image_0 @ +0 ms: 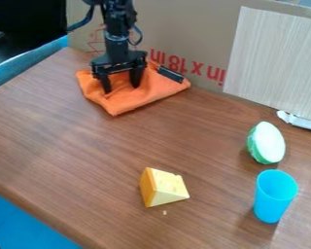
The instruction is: Move the orange cloth to the top left of the table
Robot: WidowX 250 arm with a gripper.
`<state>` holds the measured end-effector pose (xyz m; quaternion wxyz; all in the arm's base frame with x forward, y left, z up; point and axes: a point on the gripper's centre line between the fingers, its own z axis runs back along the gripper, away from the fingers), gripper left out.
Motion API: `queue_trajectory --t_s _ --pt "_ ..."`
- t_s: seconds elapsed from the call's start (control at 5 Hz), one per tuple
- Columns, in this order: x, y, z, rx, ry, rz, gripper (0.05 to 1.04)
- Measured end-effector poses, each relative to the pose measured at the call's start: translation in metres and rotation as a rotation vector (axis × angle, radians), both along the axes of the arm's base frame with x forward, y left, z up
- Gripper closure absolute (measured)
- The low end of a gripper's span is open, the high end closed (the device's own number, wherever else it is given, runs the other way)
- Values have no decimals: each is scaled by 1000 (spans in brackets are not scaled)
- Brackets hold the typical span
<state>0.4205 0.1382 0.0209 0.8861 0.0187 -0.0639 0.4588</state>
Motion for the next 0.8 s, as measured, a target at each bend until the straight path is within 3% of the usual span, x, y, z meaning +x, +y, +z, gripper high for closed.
queue_trajectory --t_s 0.2,0.4,0.6,0.8 --pt "8 -8 20 -52 -4 1 84" --pt "15 -13 57 -65 -94 -19 84" --pt "11 -12 85 -79 -132 -30 84" --pt "2 3 104 -125 -123 -22 84"
